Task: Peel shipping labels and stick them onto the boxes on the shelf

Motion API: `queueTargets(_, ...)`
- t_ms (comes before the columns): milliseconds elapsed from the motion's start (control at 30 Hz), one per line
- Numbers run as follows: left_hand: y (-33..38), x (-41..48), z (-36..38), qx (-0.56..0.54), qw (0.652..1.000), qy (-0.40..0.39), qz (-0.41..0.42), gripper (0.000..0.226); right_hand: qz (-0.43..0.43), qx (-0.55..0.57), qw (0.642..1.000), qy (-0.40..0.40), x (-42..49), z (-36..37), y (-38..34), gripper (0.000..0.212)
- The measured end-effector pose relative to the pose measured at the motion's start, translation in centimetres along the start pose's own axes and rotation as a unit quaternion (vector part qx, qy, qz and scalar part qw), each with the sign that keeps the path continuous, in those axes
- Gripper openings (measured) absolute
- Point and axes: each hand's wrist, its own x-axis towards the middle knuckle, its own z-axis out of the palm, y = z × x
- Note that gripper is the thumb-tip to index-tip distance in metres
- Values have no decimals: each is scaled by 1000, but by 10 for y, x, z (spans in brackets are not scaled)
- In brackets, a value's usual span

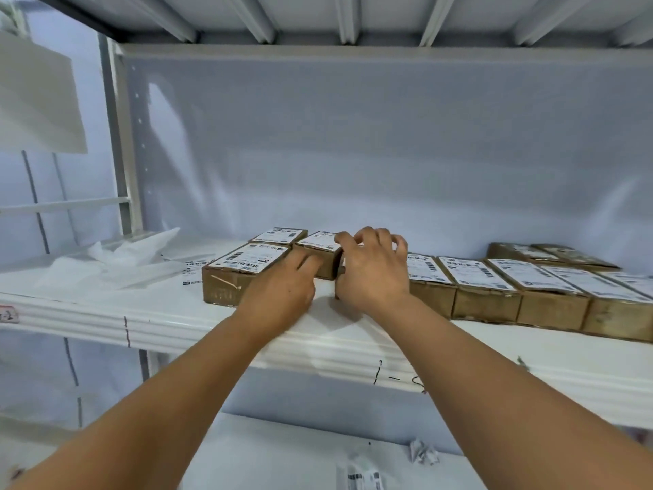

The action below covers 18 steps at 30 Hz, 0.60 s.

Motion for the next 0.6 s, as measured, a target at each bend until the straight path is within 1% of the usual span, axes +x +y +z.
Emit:
queueTargets(67,13,14,14,-99,991,-56,-70,30,24,-25,998,-51,1,0,12,60)
queueTargets(133,16,31,30,-155,974,-104,-126,23,33,-47,994,-95,3,2,21,51)
queueTargets(233,11,49,53,-126,974,-133,-132,20,19,-46,991,-121,9,3,29,39)
queueTargets(367,5,57,74,-91,975,-152,-137,25,5,-46,989,-139,27,6,35,39)
queueTargets(500,1,56,80,-111,972,-139,-154,22,21,-25,988,-151,43,10,40,40)
queueTargets(600,2,56,79,-129,970,-132,-156,25,35,-15,986,-162,50,14,41,37)
